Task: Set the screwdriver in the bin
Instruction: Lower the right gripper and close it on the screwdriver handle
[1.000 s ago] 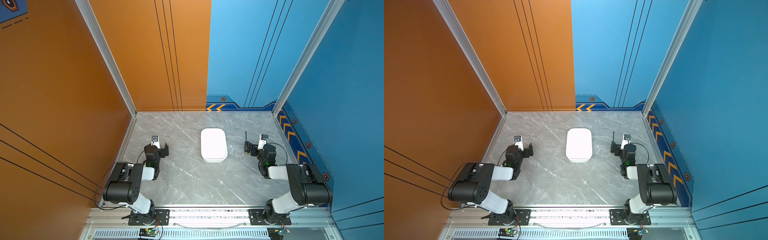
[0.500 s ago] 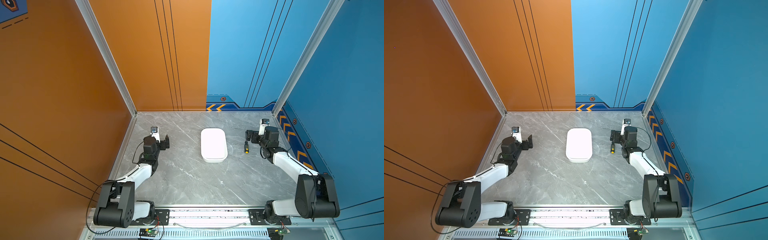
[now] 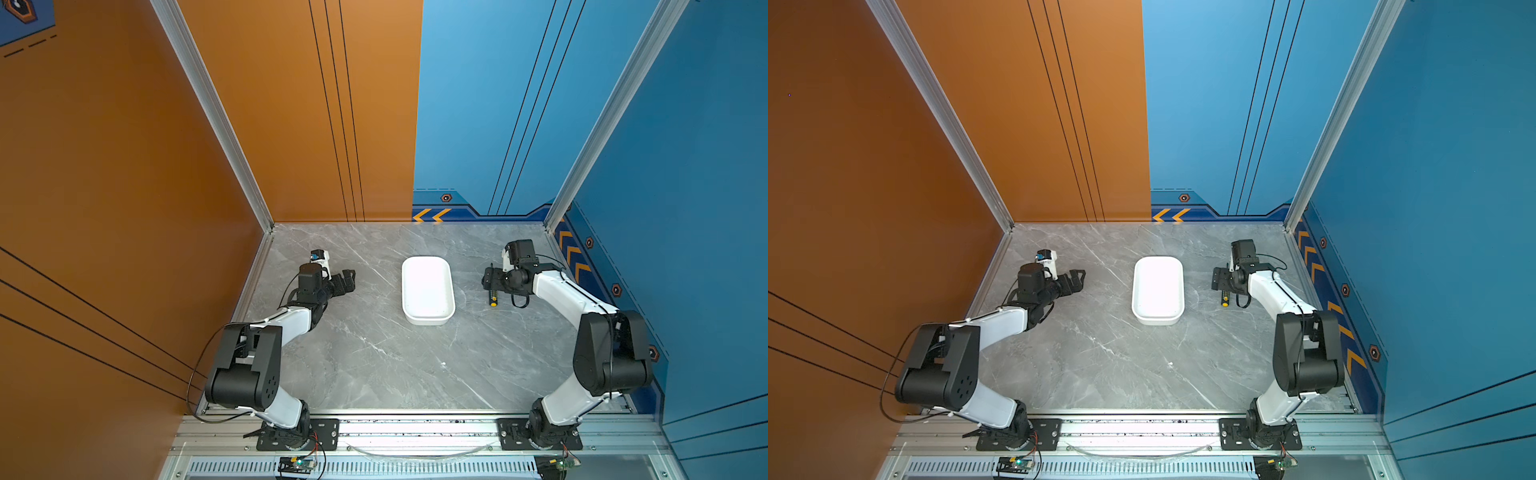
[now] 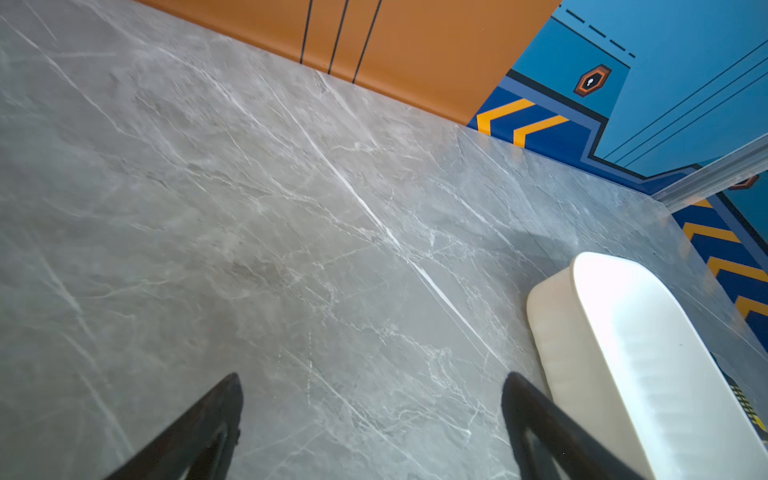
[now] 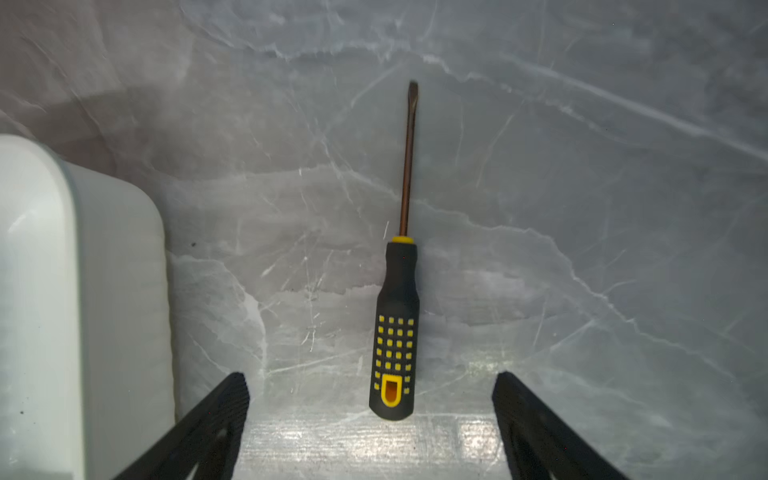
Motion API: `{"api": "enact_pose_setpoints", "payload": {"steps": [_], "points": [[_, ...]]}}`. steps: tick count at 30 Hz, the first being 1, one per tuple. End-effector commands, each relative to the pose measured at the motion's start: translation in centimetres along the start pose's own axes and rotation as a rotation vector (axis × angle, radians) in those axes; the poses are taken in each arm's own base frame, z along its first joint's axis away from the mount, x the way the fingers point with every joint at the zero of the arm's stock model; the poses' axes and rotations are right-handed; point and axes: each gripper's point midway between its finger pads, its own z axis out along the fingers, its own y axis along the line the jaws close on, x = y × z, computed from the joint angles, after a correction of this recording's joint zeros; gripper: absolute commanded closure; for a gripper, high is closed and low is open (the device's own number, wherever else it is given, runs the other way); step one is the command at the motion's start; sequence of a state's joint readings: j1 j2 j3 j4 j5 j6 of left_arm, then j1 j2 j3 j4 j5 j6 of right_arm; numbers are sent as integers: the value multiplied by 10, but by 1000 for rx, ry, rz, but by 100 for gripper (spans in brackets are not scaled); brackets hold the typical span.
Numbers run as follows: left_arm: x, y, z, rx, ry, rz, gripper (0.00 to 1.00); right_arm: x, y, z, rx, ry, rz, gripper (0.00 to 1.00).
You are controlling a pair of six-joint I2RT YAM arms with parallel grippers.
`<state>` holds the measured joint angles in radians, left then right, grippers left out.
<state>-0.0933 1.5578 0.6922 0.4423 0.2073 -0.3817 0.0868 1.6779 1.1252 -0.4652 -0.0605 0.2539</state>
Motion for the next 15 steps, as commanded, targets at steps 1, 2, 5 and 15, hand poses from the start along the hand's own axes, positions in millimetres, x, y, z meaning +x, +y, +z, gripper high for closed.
{"api": "enact_pose_setpoints", "payload": {"steps": [1,2,5,15], "points": [[-3,-16,2,63,18,-16,2,22,1,14,23,123,50,13],[-2,-14,2,55,17,-12,2,25,1,20,26,145,56,14],[1,-10,0,40,18,-10,2,30,1,35,41,193,53,18],[3,-11,-4,42,15,-2,2,20,-1,50,52,201,41,21]]}}
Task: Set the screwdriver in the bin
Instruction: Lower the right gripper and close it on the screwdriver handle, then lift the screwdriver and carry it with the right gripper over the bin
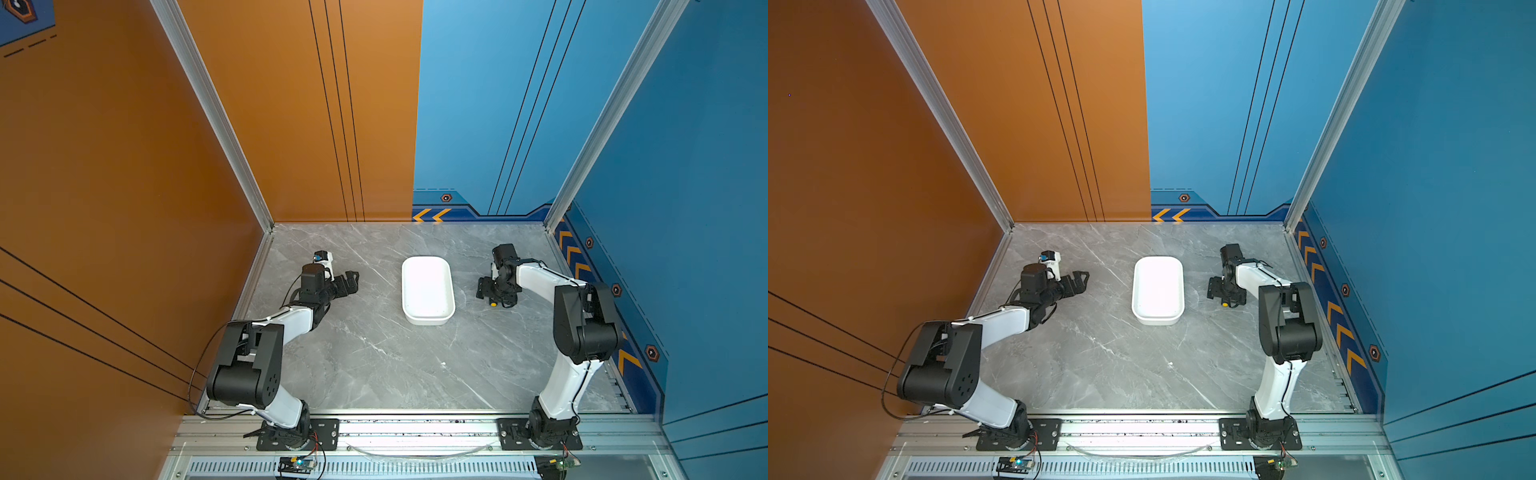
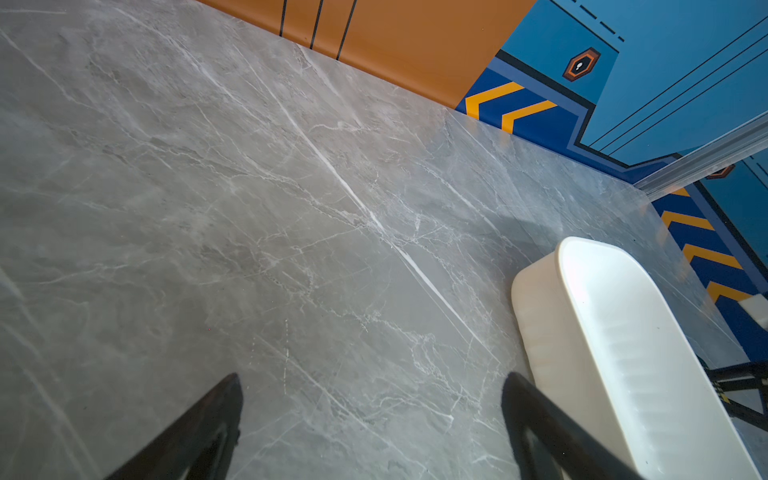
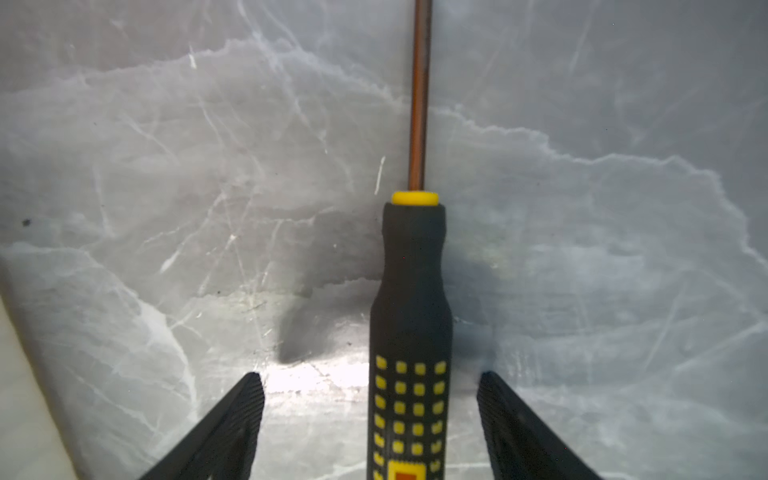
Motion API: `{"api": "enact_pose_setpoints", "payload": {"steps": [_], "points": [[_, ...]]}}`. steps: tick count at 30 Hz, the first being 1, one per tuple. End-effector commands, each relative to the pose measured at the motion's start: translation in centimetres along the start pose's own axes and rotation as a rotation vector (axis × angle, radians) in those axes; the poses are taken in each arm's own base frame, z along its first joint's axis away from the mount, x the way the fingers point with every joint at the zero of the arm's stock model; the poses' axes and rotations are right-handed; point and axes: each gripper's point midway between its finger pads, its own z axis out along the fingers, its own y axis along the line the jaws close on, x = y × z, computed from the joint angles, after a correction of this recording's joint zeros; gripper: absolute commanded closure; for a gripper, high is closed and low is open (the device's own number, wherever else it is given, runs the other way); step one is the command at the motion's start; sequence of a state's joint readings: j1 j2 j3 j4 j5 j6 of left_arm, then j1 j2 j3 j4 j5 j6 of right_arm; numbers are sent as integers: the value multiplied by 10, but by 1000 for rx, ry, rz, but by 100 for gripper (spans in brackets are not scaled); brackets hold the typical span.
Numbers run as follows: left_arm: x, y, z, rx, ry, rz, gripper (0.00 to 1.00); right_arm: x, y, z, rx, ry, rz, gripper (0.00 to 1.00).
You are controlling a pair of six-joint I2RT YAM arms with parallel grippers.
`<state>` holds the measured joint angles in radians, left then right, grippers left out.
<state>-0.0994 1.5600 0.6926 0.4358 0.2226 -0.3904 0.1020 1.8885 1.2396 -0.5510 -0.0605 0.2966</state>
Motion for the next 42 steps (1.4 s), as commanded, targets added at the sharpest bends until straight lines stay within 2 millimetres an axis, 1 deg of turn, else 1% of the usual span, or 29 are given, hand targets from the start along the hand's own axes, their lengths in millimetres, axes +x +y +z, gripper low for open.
{"api": "enact_pose_setpoints", "payload": {"steps": [1,3,4,7,10,15,18,19,22,25,27,30,33,34,38,40,42], "points": [[-1,-7,-6,25,-2,6,2,-2,-1,4,5,27,7,22],[-2,-5,-6,18,-6,6,2,-3,-1,9,2,46,3,31],[-1,-5,-6,14,-5,7,2,-2,-1,12,5,58,3,33],[1,-4,-6,14,-1,7,2,1,-2,17,11,80,-1,45],[2,-4,-7,14,0,8,2,3,-3,18,17,85,-5,46],[3,-4,-8,12,1,14,2,5,-9,17,41,90,-14,58],[3,-3,-8,9,0,17,2,5,-10,15,41,90,-14,72],[3,-3,-8,9,0,19,2,5,-10,15,36,94,-13,79],[4,-2,-10,5,-2,20,2,7,-11,16,29,103,-12,89],[4,-1,-12,1,-6,23,2,8,-12,14,26,109,-21,97],[4,0,-13,0,-8,25,2,9,-9,8,17,102,-34,100],[2,0,-15,-2,-14,25,2,6,0,-9,-14,76,-50,100],[3,0,-16,2,-12,21,2,-2,16,-41,-54,19,-74,100],[3,0,-16,3,-11,19,2,-6,23,-55,-70,-8,-82,100],[2,-1,-14,2,-13,17,2,-14,63,-112,-182,-113,-117,100],[3,-1,-13,2,-8,15,2,-15,84,-136,-232,-156,-129,100],[3,-2,-12,7,-6,14,2,-11,106,-154,-293,-175,-140,100]]}}
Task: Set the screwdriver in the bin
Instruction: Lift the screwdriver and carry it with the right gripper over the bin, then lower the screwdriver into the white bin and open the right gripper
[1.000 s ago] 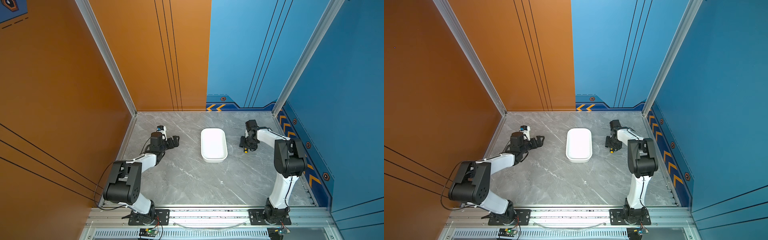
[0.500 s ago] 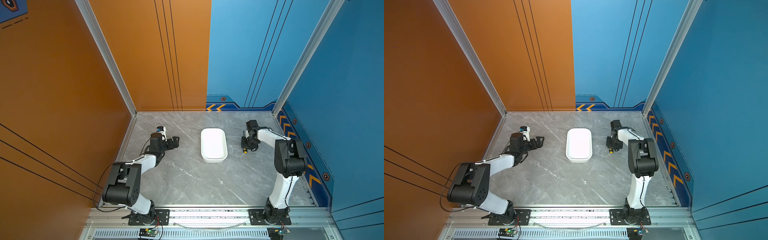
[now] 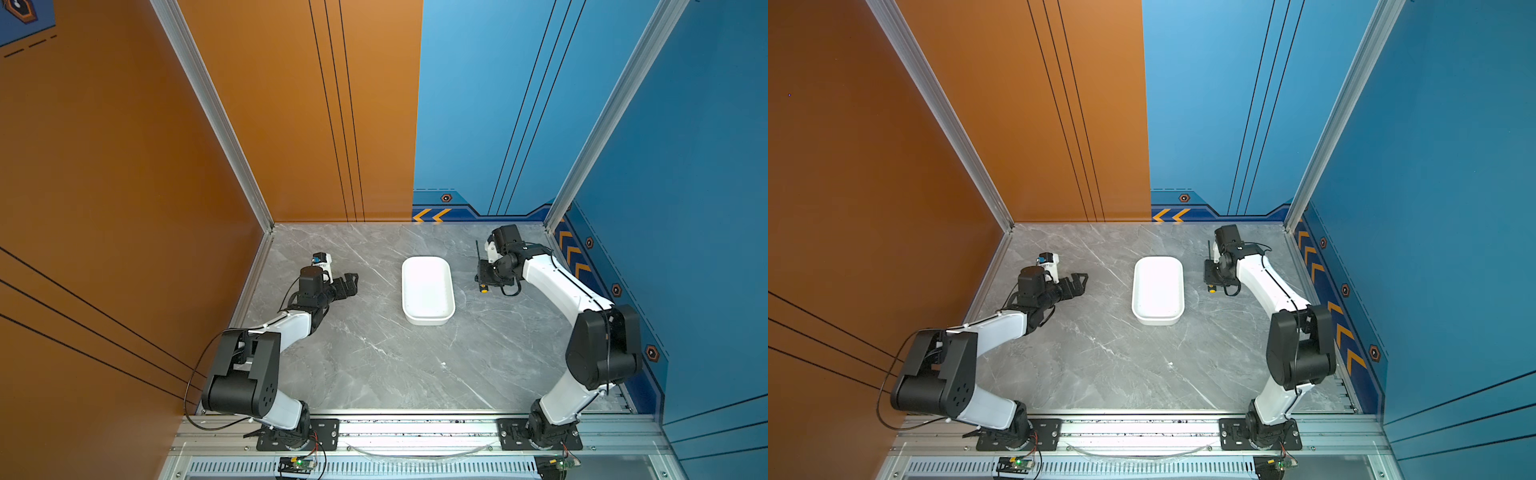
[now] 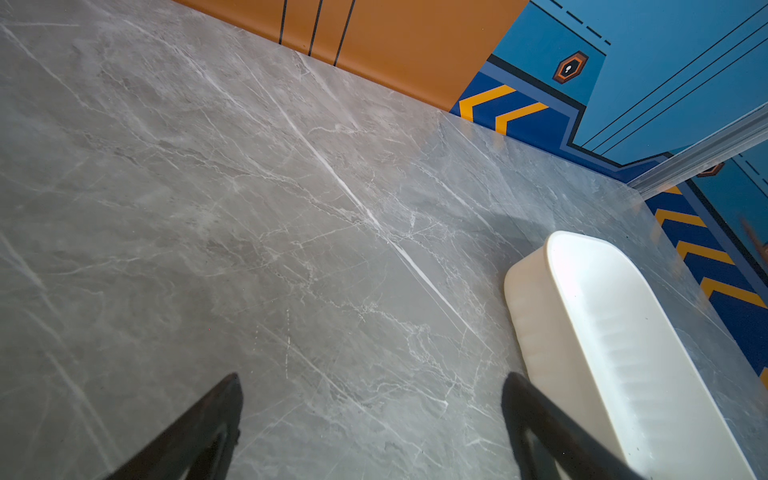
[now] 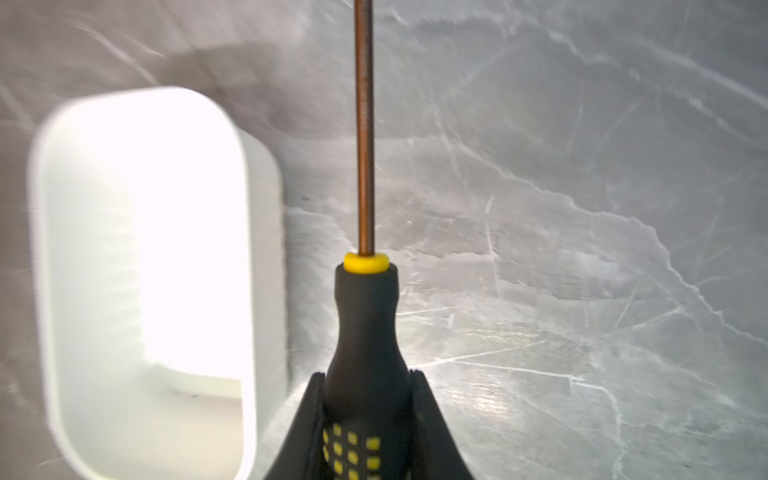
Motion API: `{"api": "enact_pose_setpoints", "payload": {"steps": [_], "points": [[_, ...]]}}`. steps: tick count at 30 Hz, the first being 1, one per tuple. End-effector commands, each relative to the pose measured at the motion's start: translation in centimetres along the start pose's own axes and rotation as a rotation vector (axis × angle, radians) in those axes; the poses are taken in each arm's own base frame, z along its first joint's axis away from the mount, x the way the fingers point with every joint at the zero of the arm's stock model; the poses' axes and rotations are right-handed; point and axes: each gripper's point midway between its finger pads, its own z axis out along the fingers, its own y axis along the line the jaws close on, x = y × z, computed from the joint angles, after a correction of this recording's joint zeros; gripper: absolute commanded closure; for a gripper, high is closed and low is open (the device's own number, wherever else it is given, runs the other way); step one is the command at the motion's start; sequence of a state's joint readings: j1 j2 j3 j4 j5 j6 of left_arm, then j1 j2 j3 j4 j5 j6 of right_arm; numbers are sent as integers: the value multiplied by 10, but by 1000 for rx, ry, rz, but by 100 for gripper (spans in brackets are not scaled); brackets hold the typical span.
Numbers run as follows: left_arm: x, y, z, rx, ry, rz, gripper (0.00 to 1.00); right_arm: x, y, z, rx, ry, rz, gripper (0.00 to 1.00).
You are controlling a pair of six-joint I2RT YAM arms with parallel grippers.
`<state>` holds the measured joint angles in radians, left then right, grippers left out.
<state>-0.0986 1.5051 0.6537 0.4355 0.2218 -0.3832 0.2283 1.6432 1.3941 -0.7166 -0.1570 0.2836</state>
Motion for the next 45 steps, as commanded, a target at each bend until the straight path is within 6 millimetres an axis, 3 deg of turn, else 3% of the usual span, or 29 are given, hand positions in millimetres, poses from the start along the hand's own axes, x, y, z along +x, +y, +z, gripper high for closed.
{"api": "enact_pose_setpoints", "payload": {"steps": [1,6,10,24,33,39,45], "points": [[2,0,0,5,8,2,2,1,45,-27,-111,-14,9,100],[3,-2,4,13,18,-10,2,16,93,-24,-123,-22,2,100],[2,-1,3,-5,8,-5,2,30,108,-9,-48,-41,34,100],[-2,-4,-5,8,-12,34,2,59,108,55,64,57,43,100],[3,-28,-1,151,32,35,2,69,106,83,89,105,48,100],[13,-54,-3,336,82,51,2,73,107,97,95,129,52,100],[18,-63,-7,401,96,66,2,76,109,107,95,149,49,100]]}}
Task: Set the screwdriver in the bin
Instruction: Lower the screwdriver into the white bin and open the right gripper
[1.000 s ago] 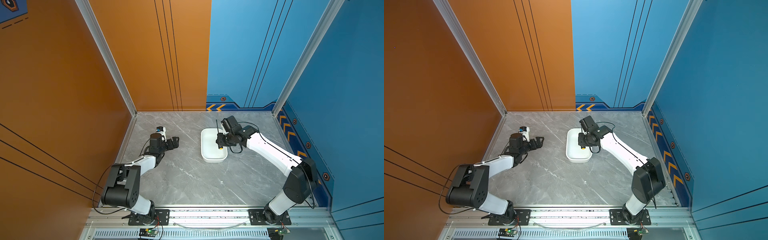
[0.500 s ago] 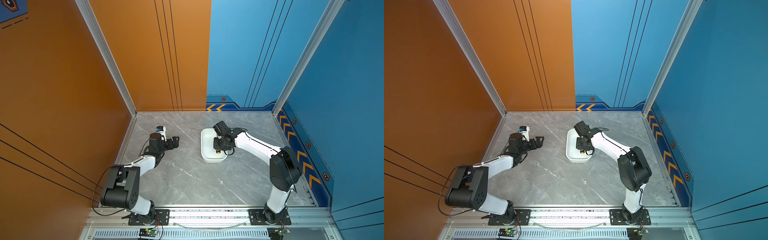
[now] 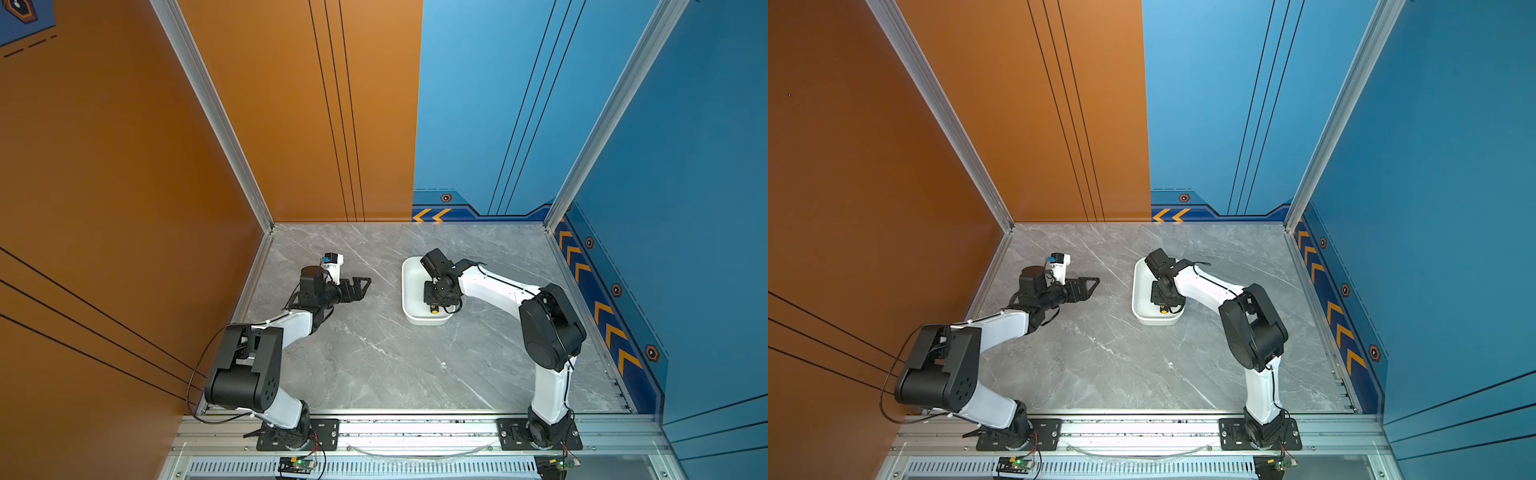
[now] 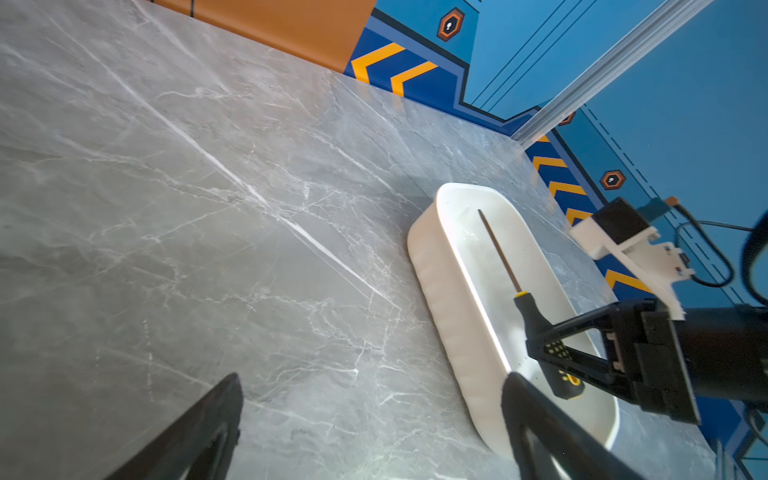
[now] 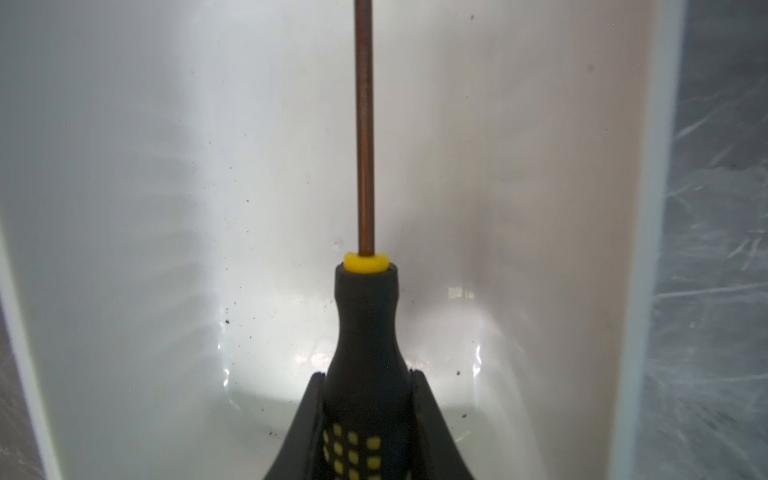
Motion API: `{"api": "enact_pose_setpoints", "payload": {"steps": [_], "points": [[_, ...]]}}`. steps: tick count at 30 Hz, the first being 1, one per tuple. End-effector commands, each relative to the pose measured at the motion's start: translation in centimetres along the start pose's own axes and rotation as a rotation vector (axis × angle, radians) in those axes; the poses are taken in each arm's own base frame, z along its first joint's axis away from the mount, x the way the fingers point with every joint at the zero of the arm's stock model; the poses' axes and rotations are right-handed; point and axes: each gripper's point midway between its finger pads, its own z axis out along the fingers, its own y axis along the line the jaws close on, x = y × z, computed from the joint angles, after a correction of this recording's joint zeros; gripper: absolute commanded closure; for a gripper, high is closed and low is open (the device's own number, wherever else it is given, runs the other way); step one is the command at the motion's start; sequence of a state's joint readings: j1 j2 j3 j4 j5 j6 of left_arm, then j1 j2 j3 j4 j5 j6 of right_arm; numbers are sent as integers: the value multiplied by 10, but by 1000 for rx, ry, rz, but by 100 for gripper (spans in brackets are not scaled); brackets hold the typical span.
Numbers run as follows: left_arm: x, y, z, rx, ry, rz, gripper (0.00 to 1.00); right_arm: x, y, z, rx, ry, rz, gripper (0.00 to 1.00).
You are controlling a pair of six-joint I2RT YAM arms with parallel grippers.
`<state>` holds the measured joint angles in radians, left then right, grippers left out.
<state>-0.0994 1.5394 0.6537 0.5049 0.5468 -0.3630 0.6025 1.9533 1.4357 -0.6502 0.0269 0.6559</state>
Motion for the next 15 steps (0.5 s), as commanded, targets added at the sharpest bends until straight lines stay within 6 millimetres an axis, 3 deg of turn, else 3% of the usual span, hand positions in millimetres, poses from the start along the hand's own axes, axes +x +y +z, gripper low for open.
{"api": "enact_pose_setpoints", "payload": {"steps": [1,15], "points": [[2,-14,0,90,14,36,2,-8,11,0,-24,-18,13,100],[9,-18,1,118,36,38,2,-1,13,20,-7,19,10,100]]}}
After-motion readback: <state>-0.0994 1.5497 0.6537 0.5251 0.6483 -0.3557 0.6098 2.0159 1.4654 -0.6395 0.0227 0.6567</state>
